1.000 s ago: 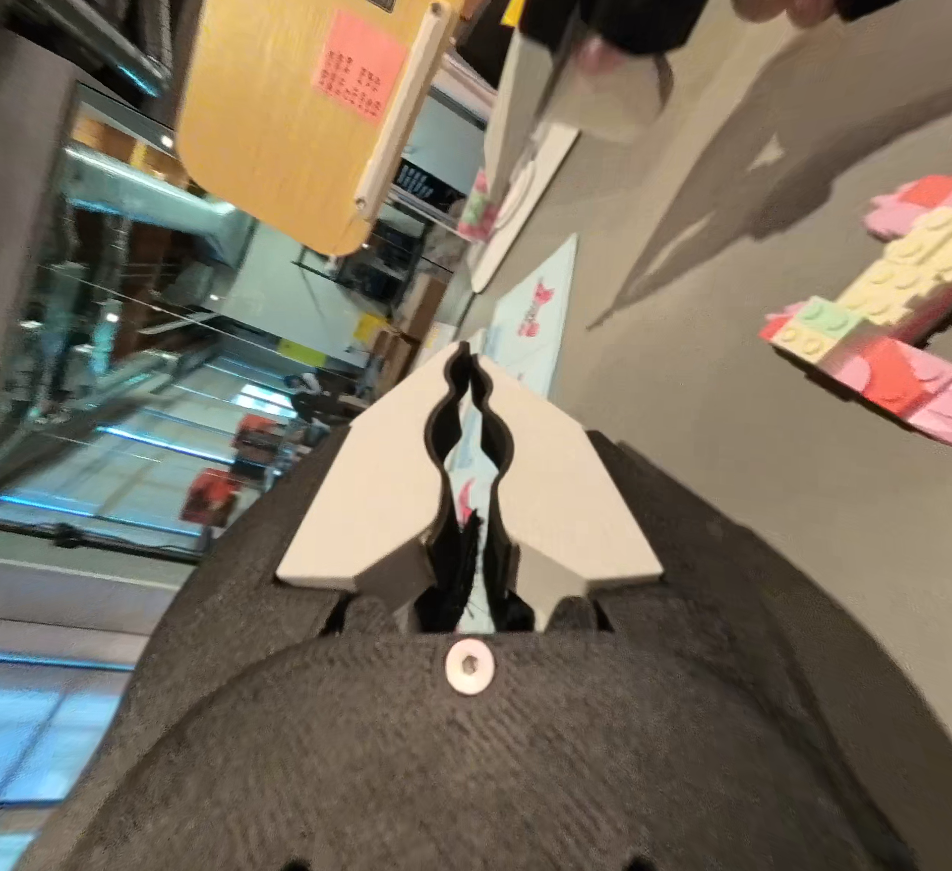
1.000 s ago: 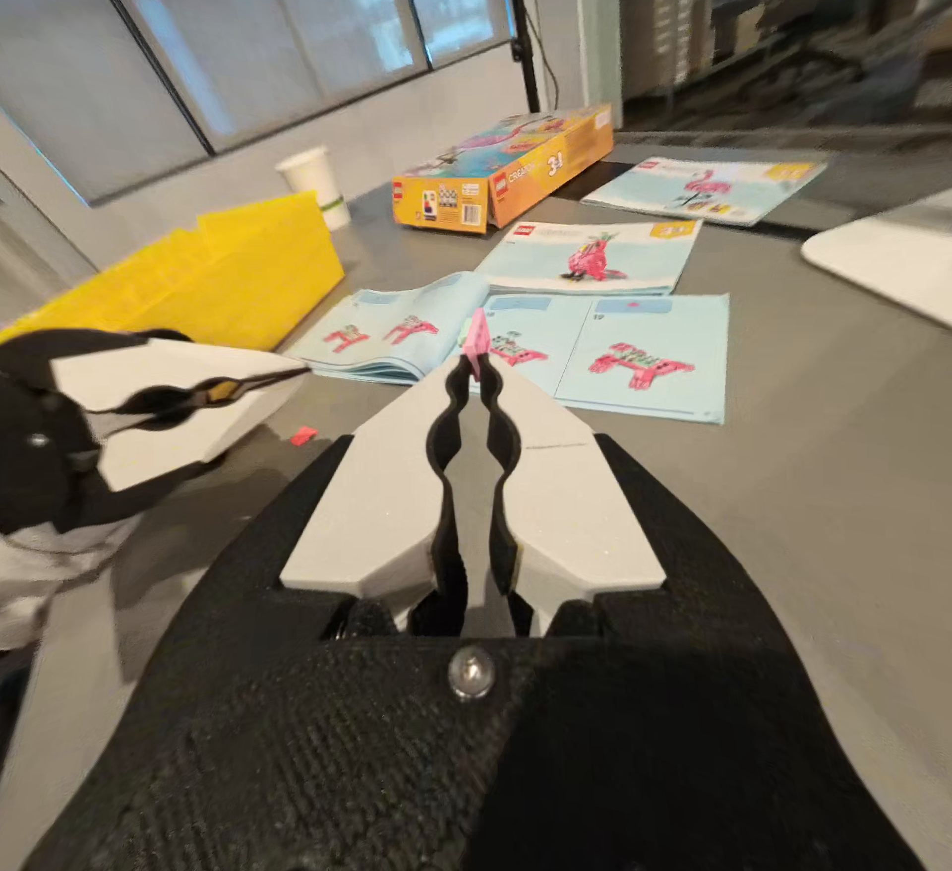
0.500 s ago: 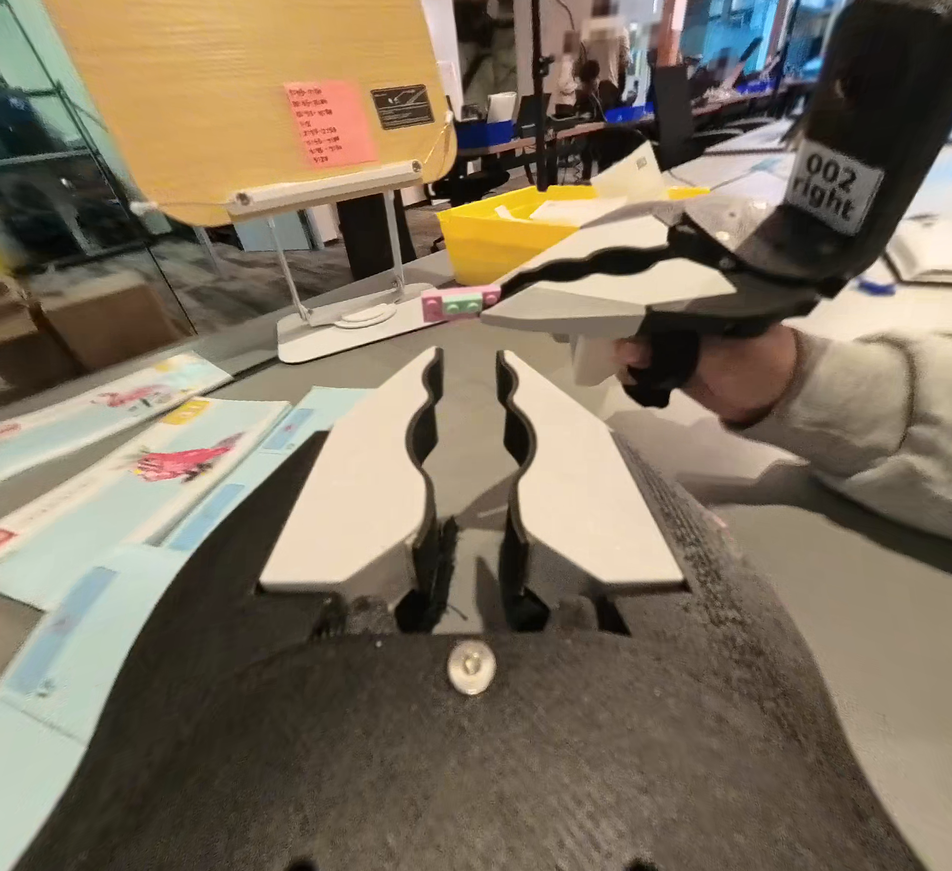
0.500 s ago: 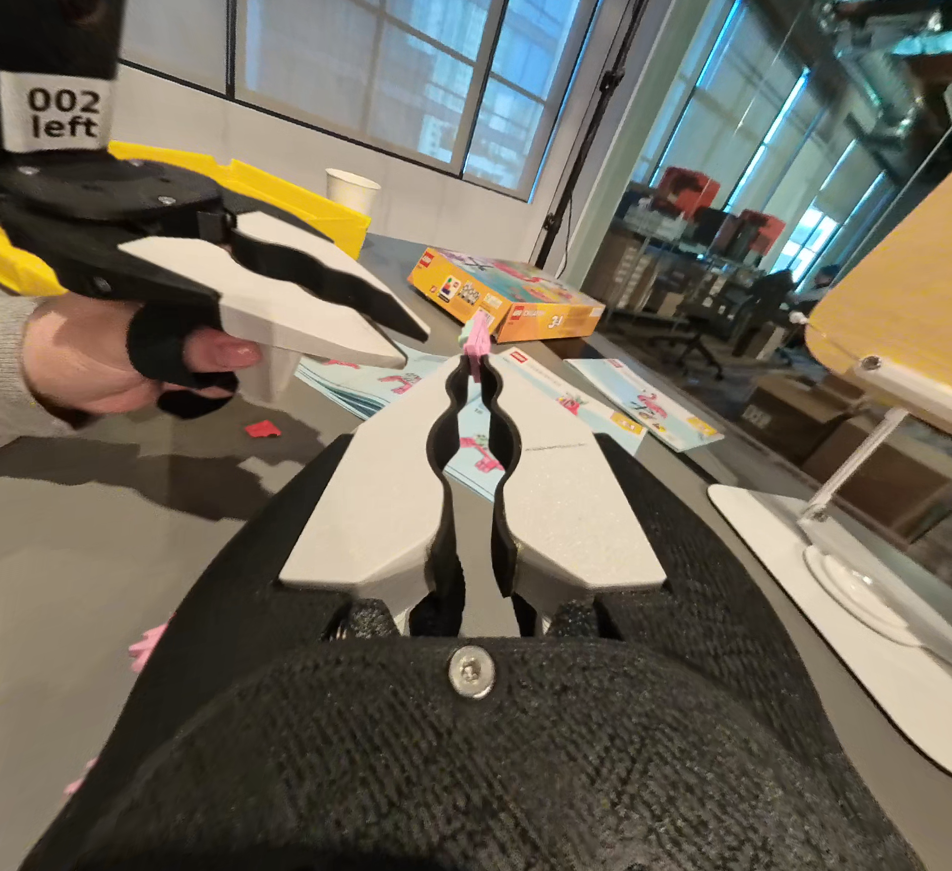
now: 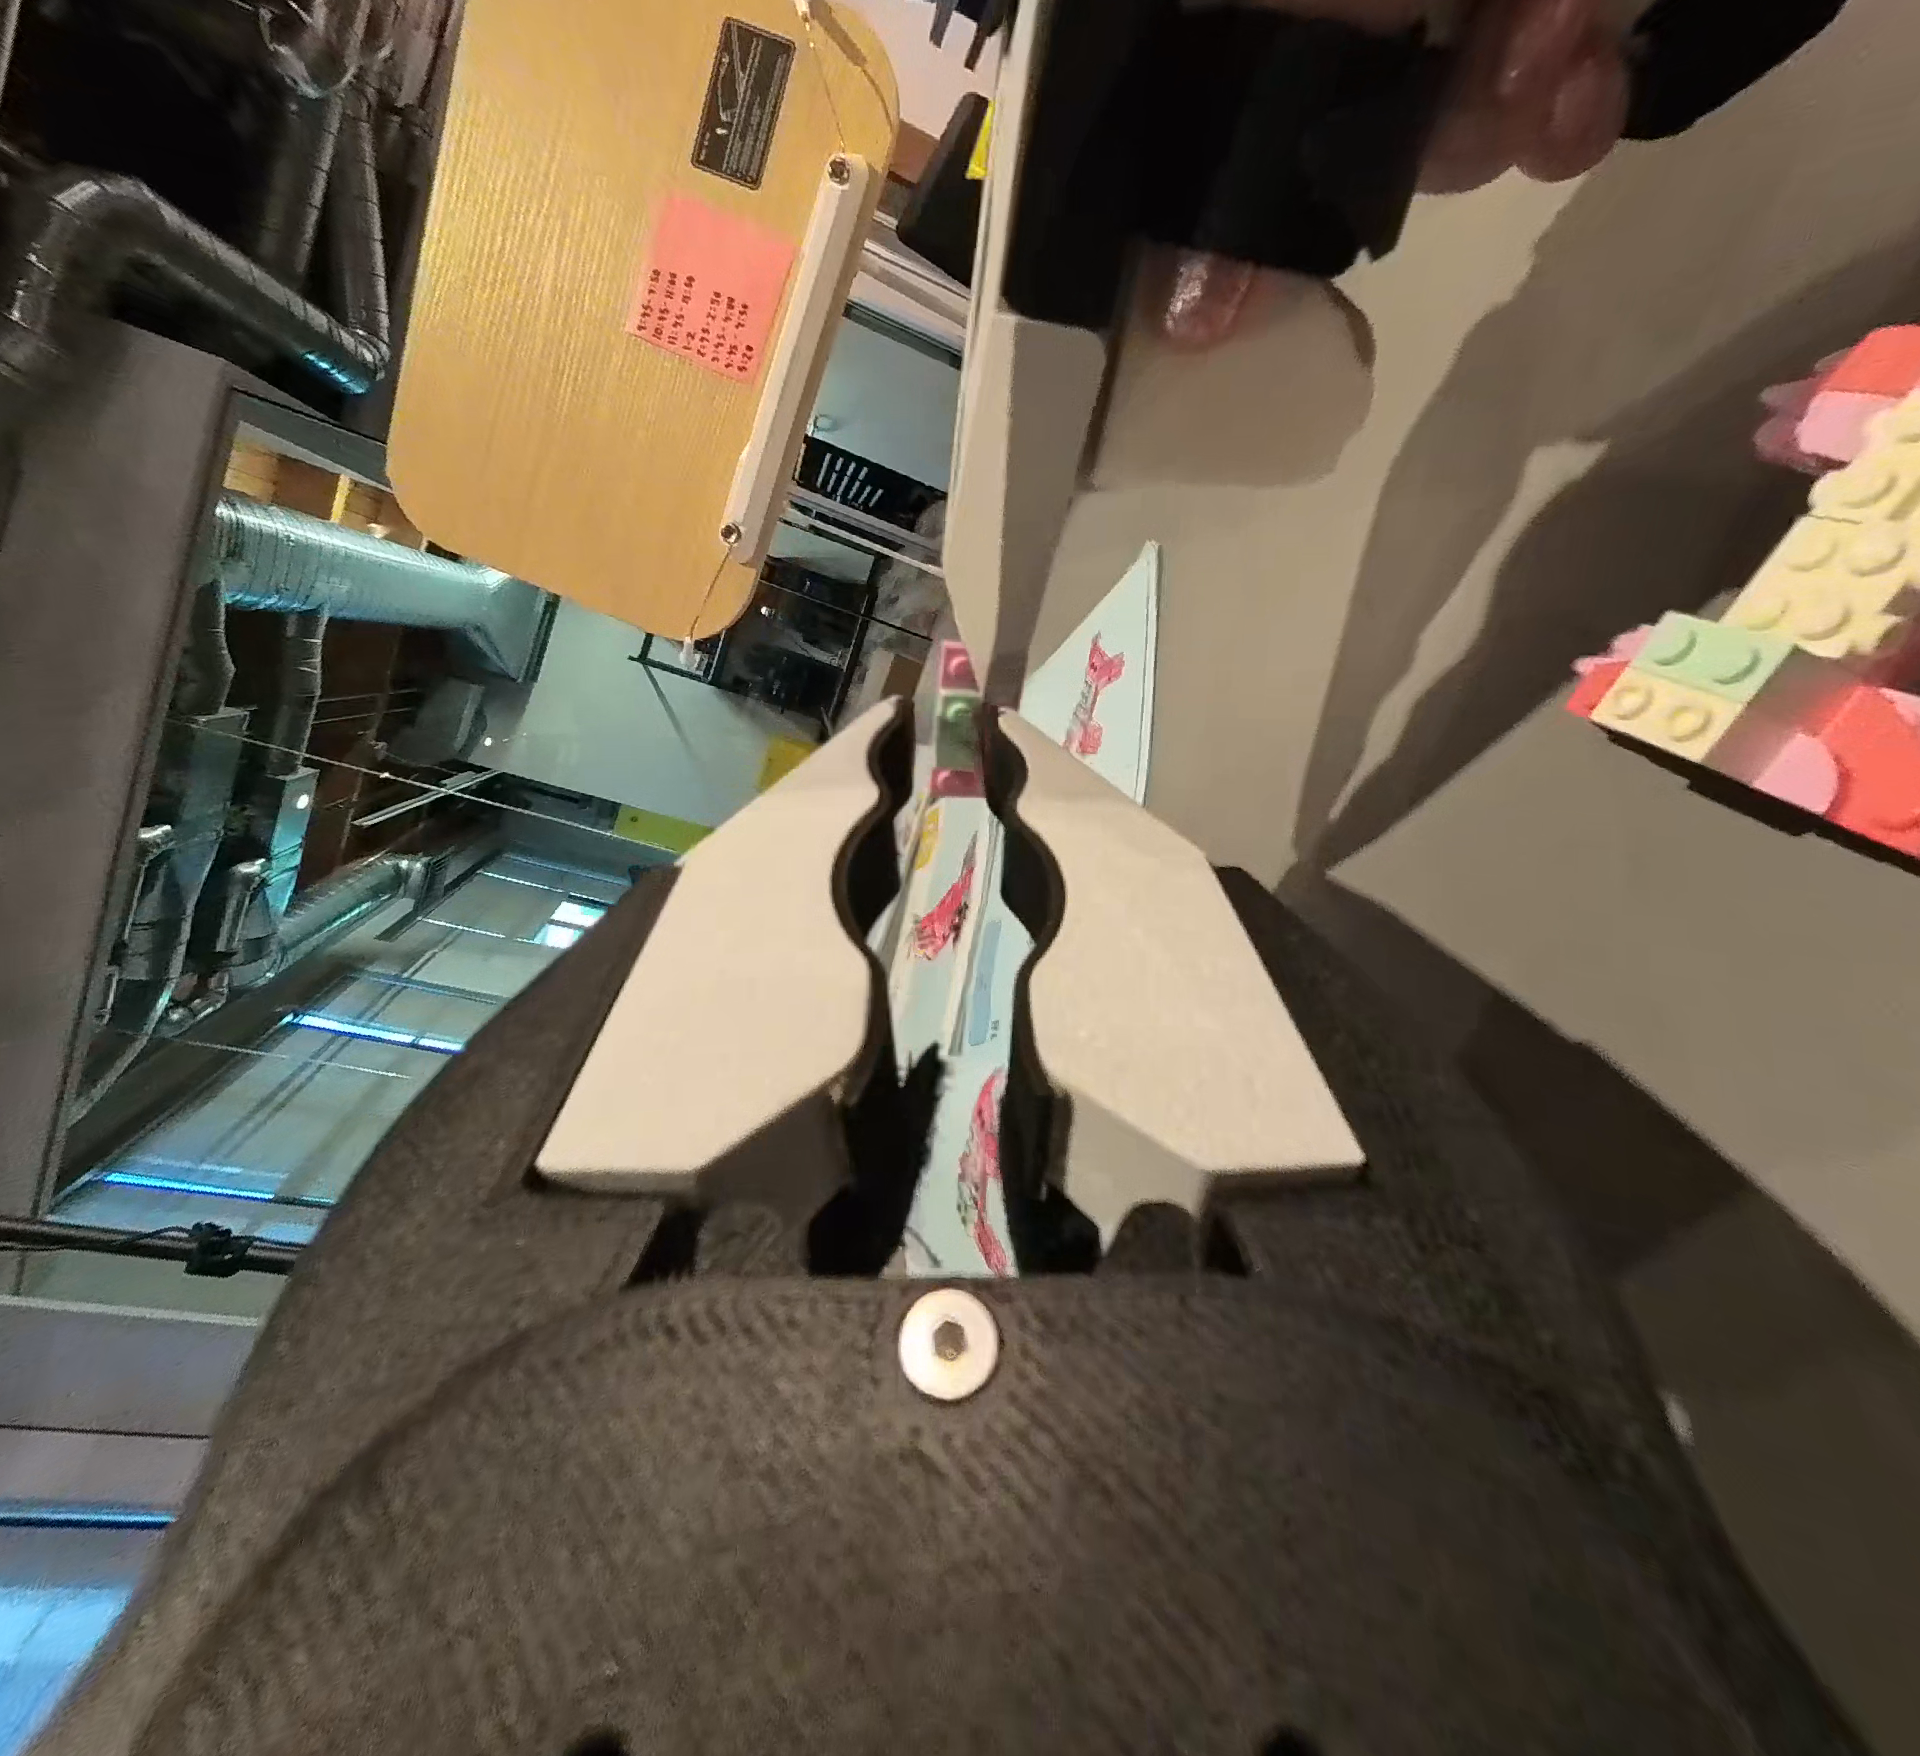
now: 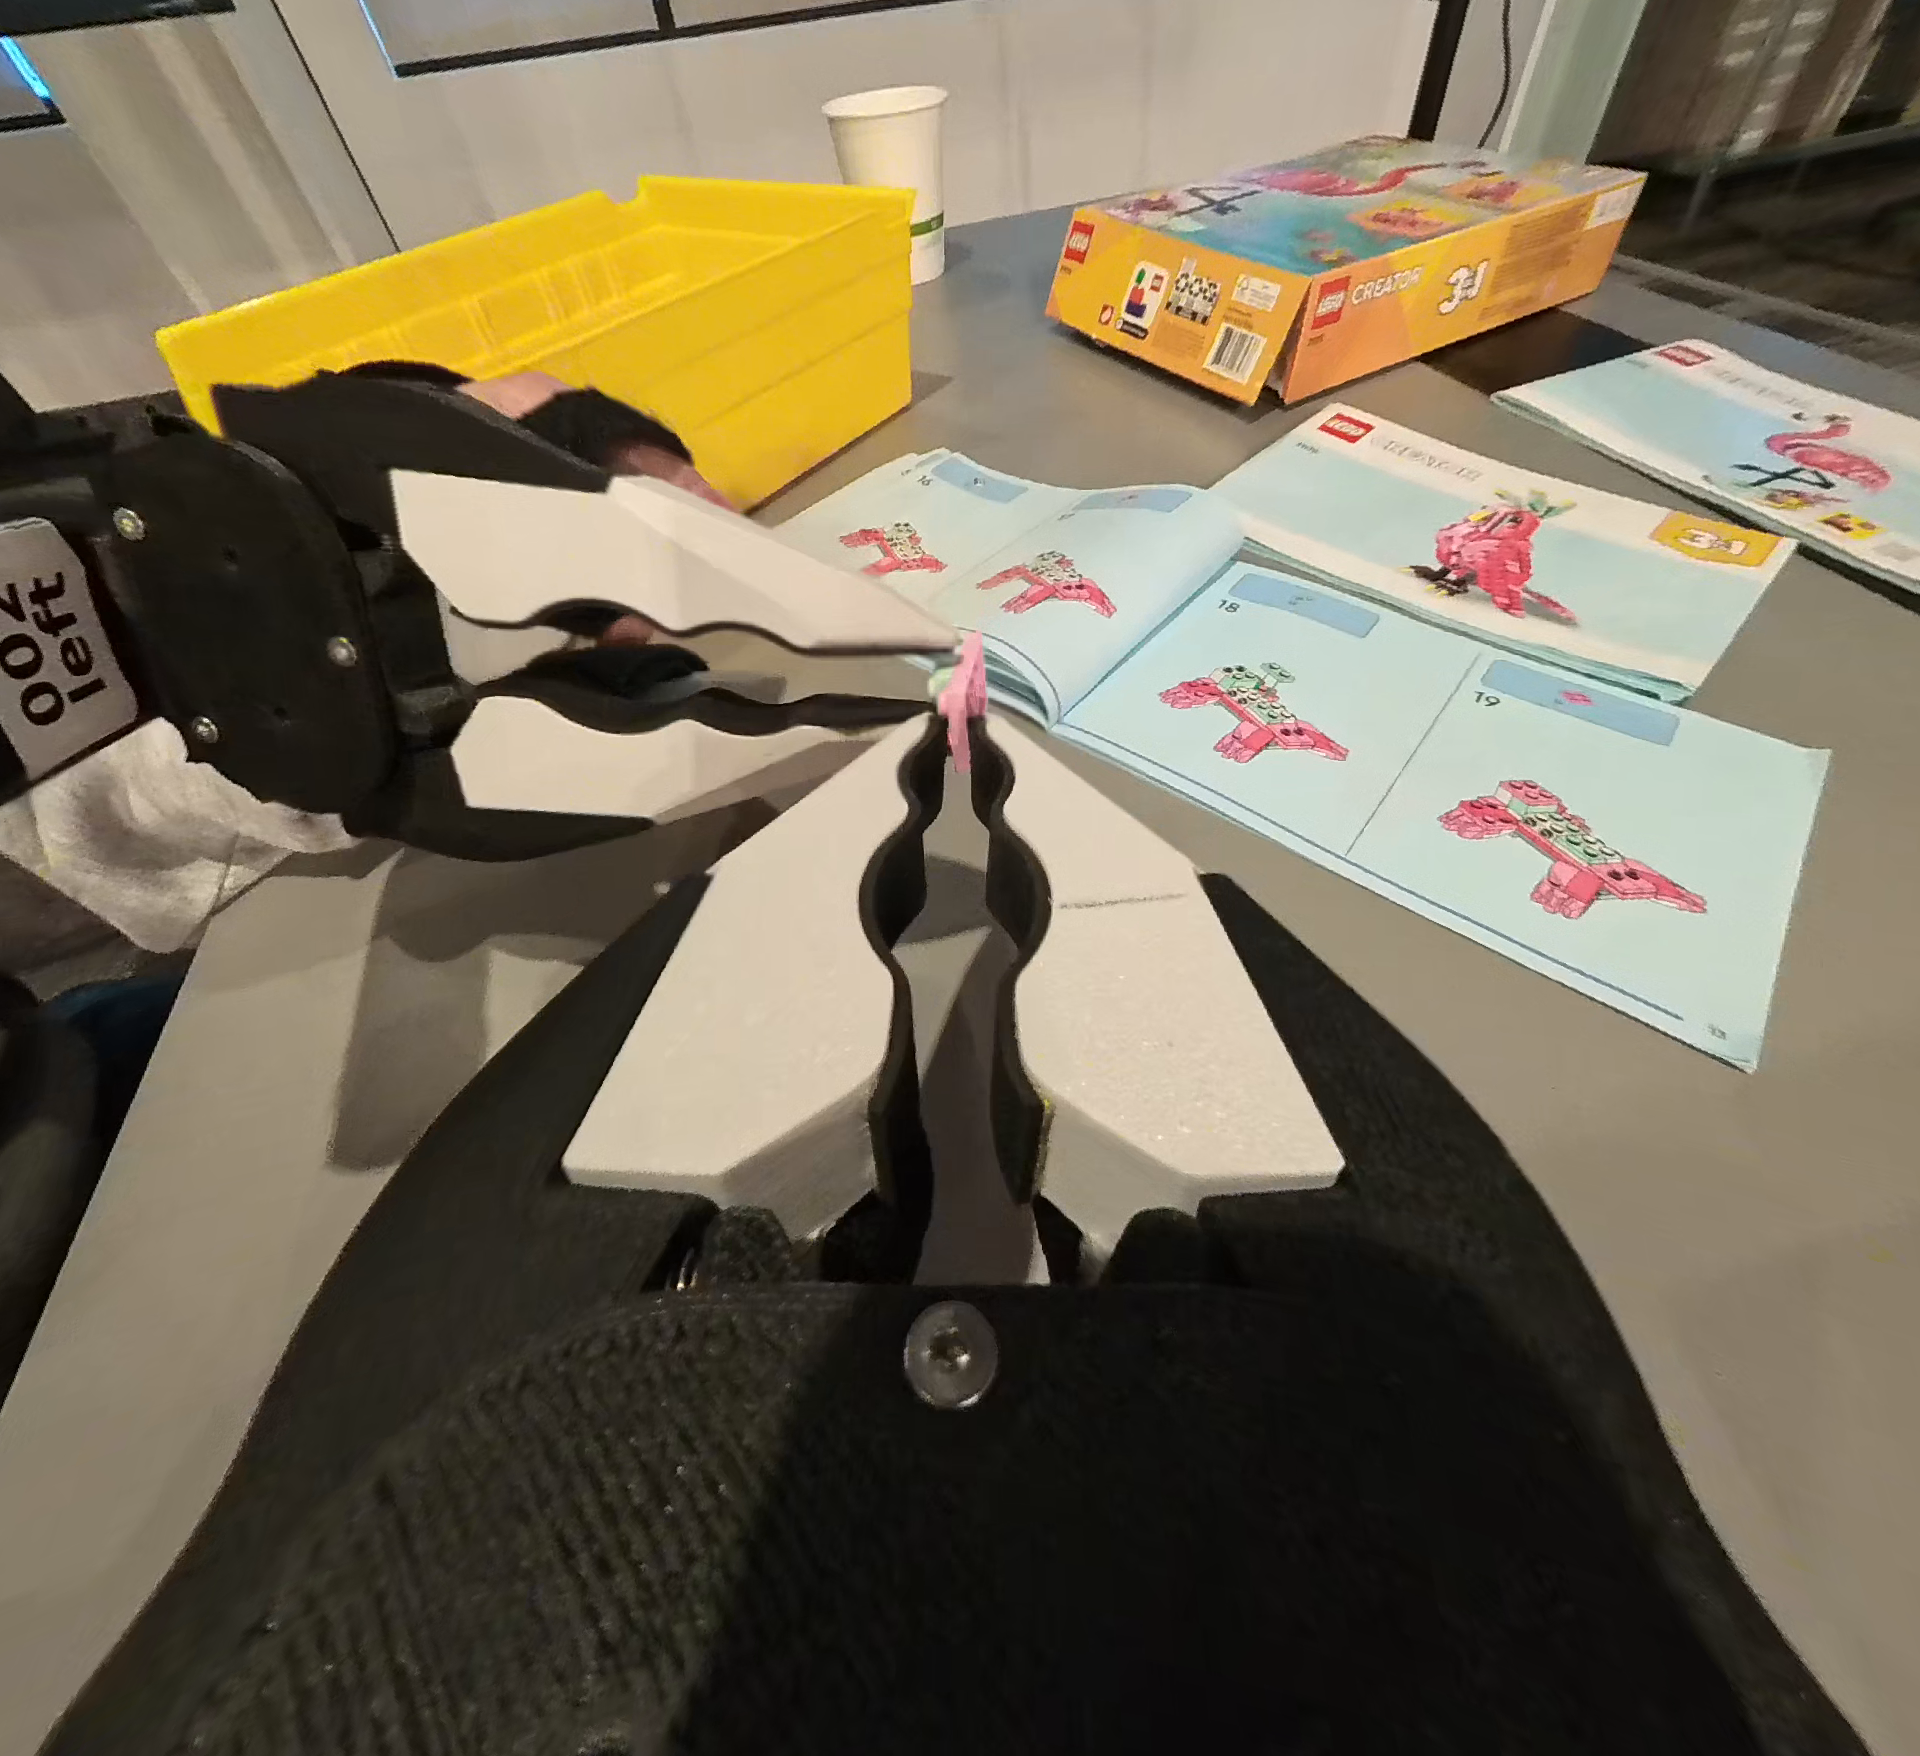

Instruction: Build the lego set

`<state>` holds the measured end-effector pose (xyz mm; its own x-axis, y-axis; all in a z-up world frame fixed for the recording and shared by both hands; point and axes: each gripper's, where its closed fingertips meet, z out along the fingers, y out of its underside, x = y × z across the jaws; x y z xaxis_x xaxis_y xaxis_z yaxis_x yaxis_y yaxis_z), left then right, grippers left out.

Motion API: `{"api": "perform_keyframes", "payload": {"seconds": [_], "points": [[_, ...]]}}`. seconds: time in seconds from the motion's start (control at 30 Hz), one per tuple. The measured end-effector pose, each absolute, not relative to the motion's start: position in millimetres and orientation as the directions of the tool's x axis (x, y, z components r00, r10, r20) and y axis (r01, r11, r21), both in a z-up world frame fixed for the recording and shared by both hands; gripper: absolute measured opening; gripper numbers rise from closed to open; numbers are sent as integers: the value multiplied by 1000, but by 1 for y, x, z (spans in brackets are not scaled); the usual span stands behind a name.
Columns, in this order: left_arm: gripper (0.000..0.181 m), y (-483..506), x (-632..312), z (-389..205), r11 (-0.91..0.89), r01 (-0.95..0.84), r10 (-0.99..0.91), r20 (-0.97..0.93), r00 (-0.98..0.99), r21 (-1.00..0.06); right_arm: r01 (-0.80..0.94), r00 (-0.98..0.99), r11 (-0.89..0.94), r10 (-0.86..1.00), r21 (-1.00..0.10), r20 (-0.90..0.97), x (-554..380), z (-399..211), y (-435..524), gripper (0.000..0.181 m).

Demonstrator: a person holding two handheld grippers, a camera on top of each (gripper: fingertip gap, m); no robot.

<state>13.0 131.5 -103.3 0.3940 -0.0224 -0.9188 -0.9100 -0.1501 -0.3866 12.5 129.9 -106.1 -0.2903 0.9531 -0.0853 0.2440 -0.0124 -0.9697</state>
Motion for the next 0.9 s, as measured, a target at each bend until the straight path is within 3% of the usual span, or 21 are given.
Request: {"api": "perform_keyframes", "payload": {"seconds": [0.33, 0.47, 0.67, 0.9], "points": [[9, 134, 9, -116, -205, -929, -37, -946, 321, -307, 273, -310, 32, 949, -961, -56, 13, -113, 125, 5], [7, 133, 3, -108, -214, -875, -6, -895, 445, -434, 212, -319, 18, 946, -977, -52, 13, -104, 122, 1], [7, 134, 2, -100, -180, -736, -6, -747, 665, -653, 141, -246, 103, 967, -985, 66, 7, -100, 123, 12], [6, 133, 4, -97, -144, -644, -39, -646, 763, -752, 94, -208, 187, 964, -978, 164, 6, -95, 122, 5]]}}
